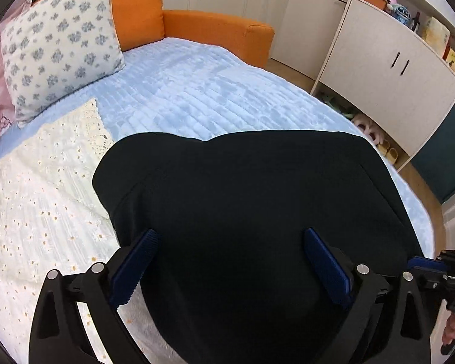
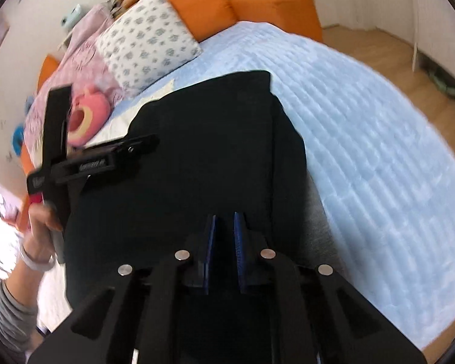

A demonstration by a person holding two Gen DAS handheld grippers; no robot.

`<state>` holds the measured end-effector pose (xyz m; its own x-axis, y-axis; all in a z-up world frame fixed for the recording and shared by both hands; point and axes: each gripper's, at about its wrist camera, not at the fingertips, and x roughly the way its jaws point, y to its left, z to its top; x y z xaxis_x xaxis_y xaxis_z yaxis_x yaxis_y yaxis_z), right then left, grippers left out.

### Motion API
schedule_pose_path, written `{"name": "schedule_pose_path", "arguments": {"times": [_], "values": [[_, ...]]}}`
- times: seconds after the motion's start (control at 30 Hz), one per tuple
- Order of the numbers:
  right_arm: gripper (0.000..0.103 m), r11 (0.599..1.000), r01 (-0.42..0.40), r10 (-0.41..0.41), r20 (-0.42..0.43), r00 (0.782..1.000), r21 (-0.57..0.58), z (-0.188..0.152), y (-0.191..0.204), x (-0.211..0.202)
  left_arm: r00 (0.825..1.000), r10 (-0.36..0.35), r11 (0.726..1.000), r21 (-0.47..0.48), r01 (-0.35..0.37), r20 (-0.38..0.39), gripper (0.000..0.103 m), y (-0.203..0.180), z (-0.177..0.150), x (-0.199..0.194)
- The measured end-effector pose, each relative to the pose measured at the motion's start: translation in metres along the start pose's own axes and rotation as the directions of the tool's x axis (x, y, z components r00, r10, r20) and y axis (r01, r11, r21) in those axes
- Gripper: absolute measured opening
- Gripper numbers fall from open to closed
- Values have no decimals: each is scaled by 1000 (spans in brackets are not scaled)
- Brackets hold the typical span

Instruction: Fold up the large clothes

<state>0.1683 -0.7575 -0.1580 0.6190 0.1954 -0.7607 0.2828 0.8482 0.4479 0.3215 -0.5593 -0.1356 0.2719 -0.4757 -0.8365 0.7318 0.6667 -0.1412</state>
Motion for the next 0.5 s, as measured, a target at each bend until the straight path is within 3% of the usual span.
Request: {"name": "schedule_pose_path", "arguments": {"times": [0.17, 0.27, 0.37, 0.5], "values": [[13, 999, 39, -38, 35, 999, -20, -1, 11, -6, 1000, 9, 1000, -15, -9, -1, 98, -2, 0, -12], [14, 996, 67, -64, 44, 997, -56, 0, 28, -25, 998, -60, 997, -36, 61, 30, 98, -2, -7, -48], [17, 986, 101, -90, 87, 992, -136, -12, 52, -54, 982, -161, 987, -2, 162, 98, 98, -11, -31, -97], [17, 974, 117, -101, 92, 991, -193, -37, 70, -69, 970, -226, 973, 73, 220, 84, 98, -29, -65, -116]]}}
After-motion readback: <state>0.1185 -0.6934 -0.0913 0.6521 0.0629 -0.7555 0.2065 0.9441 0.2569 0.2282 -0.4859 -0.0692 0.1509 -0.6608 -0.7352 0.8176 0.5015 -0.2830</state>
